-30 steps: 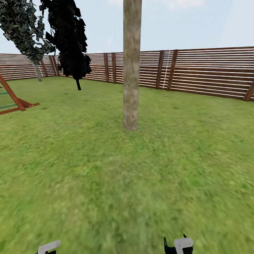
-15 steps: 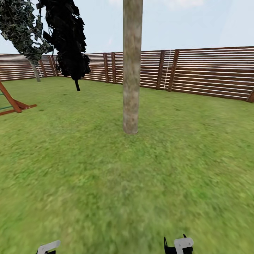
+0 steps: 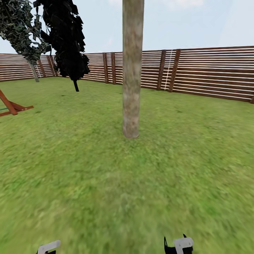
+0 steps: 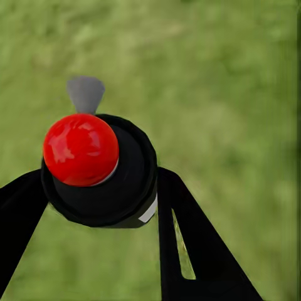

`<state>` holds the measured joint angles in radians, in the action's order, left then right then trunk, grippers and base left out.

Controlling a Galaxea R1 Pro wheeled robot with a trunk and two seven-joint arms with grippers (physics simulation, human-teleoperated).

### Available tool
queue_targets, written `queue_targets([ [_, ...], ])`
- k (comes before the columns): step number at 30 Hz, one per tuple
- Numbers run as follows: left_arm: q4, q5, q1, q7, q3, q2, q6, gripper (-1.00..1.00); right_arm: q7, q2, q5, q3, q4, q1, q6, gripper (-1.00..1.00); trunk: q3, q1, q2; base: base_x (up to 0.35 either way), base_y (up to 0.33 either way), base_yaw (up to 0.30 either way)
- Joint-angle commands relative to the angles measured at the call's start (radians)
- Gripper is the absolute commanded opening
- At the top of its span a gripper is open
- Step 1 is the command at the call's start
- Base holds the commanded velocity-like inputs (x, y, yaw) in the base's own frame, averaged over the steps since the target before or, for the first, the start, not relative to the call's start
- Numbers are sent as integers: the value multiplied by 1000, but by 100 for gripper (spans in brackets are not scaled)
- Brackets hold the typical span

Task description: In the garden, pick up the pesticide atomizer on the floor and spray pesticide onto both trees until each tree trunk is fully covered.

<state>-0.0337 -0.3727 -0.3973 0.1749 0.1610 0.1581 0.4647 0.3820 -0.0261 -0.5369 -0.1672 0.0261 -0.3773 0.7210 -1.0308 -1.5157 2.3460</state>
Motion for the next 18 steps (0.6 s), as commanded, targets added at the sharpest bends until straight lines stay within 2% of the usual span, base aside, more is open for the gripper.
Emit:
queue_targets([
  [1, 0, 0, 0, 0, 0, 0, 0, -100, 0, 0, 0, 0, 0, 0, 0, 100, 0, 0, 0, 338, 0, 0],
  [18, 0, -1, 0, 0, 0, 0, 0, -100, 0, 0, 0, 0, 0, 0, 0, 100, 0, 0, 0, 338, 0, 0],
])
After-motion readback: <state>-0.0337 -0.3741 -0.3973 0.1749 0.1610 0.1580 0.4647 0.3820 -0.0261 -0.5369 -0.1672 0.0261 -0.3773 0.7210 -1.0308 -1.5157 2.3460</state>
